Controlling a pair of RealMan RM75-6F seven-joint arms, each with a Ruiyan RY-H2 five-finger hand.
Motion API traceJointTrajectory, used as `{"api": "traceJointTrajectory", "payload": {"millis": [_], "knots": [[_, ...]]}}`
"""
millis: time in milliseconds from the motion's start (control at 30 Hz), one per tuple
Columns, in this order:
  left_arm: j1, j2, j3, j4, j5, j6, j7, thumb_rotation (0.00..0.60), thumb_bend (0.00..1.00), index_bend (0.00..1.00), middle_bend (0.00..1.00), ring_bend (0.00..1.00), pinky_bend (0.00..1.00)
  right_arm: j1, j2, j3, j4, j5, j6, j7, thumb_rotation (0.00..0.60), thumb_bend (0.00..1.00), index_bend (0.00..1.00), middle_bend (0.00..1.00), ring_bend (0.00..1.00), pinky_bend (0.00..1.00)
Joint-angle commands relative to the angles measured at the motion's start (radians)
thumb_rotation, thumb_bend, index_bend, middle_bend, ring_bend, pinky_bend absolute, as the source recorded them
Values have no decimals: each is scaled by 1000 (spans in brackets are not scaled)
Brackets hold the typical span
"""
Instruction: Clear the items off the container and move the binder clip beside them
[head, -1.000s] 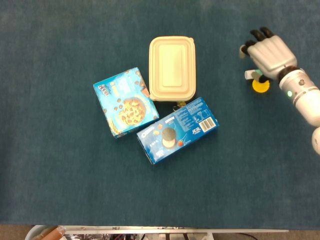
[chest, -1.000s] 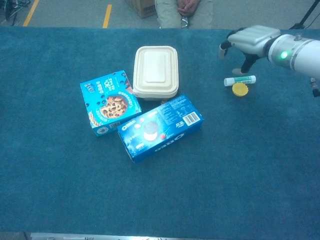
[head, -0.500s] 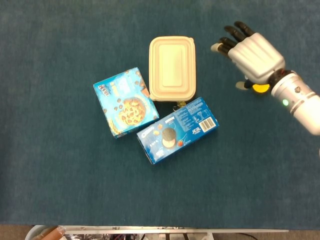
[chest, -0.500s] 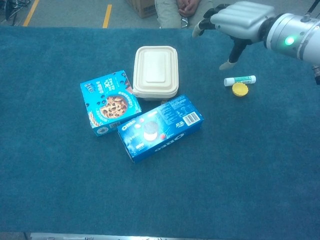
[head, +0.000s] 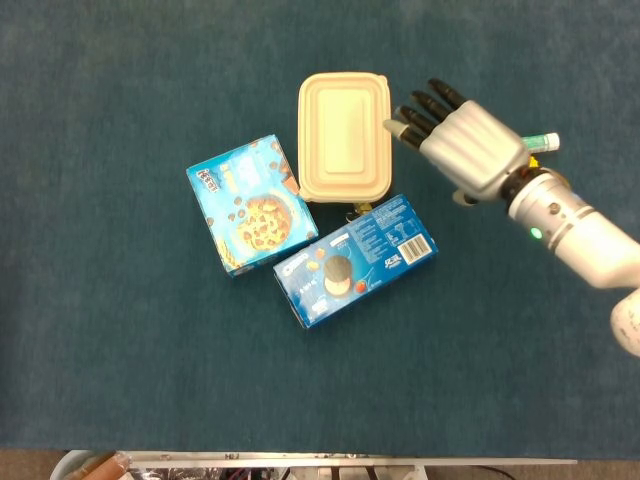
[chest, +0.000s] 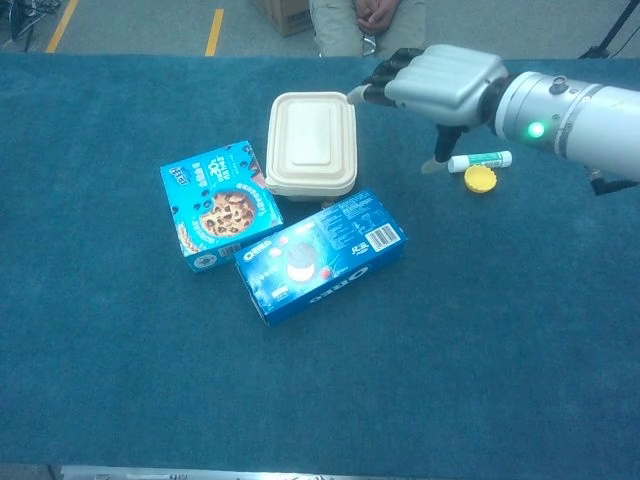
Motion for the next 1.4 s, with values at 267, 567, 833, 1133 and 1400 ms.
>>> {"api": "traceJointTrajectory", "payload": {"millis": [267, 567, 833, 1133, 1400], "knots": [[11, 4, 3, -3, 3, 11, -2, 600, 392, 183, 127, 64, 47, 31, -91, -21, 70, 28, 26, -109, 600, 0, 0, 104, 8, 4], [17, 10, 4, -8, 7, 18, -2, 600, 392, 183, 127, 64, 47, 46, -178, -22, 147, 29, 52, -166, 600, 0, 0, 99, 0, 4], [21, 16, 3, -11, 1, 16, -9, 600, 392, 183, 127, 64, 47, 59, -254, -12, 217, 44, 63, -206, 600, 0, 0, 94, 0, 4], [22, 19, 1, -3, -11, 5, -29, 600, 392, 183, 127, 64, 47, 57, -324, -4, 281, 41, 98, -239, 600, 0, 0, 78, 0, 7], [17, 20, -1, 5, -14, -7, -45, 600, 393, 183, 127, 64, 47, 44, -380, 0, 339, 32, 118, -250, 600, 0, 0, 5, 0, 9]]}}
